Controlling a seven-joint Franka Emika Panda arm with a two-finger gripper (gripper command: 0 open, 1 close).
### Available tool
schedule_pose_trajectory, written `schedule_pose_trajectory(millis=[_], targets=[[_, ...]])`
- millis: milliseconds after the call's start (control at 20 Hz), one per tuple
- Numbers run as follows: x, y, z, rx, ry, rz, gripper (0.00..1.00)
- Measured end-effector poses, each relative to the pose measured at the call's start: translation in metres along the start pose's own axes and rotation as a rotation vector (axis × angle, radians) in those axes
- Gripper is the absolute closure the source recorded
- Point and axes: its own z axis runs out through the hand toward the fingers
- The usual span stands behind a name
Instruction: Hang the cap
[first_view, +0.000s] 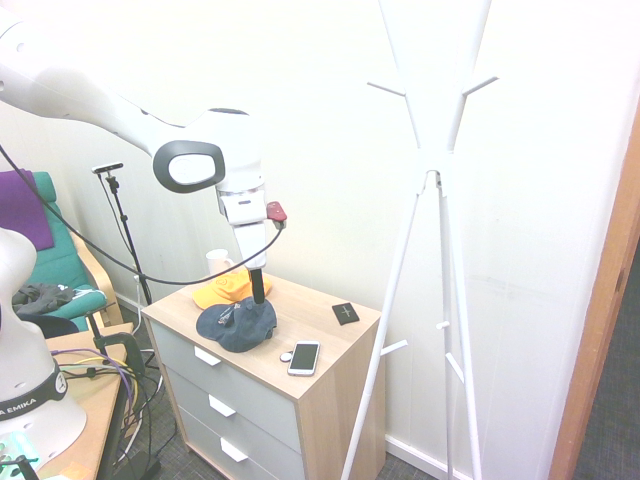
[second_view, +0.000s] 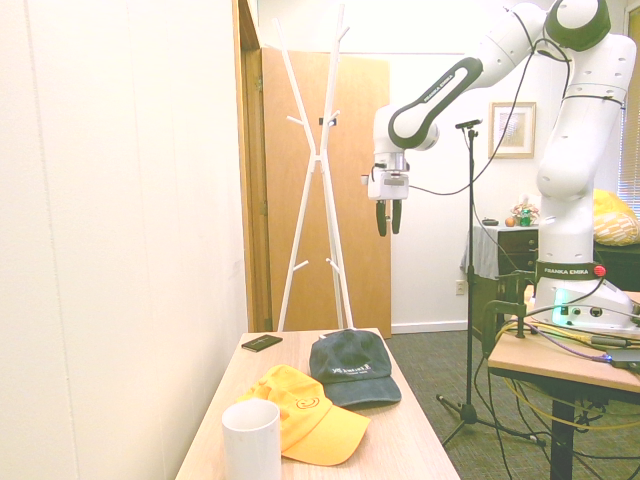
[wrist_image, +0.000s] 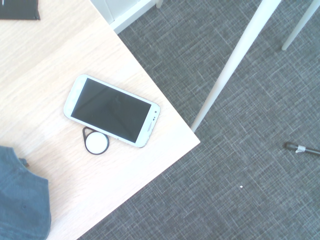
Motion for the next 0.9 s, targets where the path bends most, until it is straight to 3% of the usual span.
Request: schedule_pose_trajectory(millis=[400, 900], targets=[[-0.037, -0.034, 0.014, -0.009, 0.014, -0.067, 0.00], [-0.130, -0.132, 0.111, -0.086, 0.076, -0.233, 0.00]])
